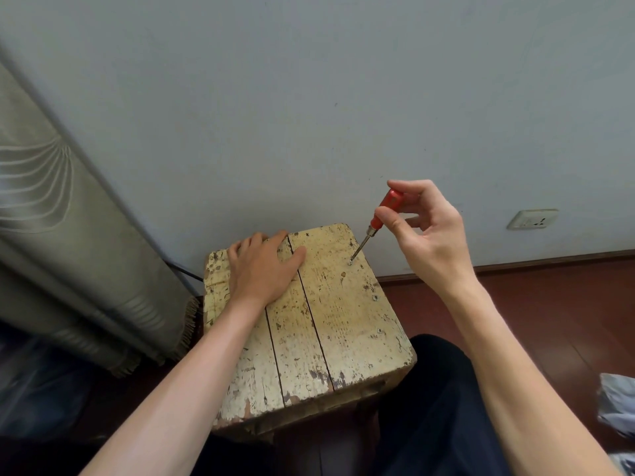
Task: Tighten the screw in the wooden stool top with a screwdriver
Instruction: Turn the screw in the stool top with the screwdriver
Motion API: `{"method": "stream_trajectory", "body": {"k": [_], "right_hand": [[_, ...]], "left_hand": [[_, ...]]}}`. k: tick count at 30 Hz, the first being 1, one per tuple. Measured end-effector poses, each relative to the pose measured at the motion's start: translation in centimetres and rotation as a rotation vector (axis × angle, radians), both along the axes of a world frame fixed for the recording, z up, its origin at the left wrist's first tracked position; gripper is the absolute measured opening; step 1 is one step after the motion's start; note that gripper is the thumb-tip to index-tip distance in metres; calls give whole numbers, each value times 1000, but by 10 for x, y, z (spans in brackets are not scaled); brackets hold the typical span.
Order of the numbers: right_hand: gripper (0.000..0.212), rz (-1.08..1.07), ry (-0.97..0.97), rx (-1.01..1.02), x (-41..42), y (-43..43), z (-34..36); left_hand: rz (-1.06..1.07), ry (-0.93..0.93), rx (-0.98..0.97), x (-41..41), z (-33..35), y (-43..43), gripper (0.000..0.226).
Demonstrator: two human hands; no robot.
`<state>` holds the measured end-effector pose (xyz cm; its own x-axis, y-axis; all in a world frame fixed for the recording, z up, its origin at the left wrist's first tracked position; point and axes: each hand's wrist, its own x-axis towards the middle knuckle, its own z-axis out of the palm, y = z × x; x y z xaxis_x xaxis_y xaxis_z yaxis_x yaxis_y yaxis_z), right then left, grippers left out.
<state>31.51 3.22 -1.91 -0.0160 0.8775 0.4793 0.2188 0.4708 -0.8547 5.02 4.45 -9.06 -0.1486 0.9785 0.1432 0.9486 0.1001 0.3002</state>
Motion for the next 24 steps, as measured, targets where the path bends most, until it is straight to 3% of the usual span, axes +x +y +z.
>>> {"method": "stream_trajectory", "body": {"k": [5,18,21,24], "right_hand": [[39,196,84,-74,9,1,6],[32,-20,8,10,-6,1,6],[26,-6,-3,43,-2,2,2],[34,78,-34,11,9,3,-2]], "left_hand": [[-2,5,1,0,1,0,71],[-4,15,-9,-1,-2,2,73],[-3,14,-6,-1,-2,2,72],[-4,6,-5,-1,-1,2,72]]}}
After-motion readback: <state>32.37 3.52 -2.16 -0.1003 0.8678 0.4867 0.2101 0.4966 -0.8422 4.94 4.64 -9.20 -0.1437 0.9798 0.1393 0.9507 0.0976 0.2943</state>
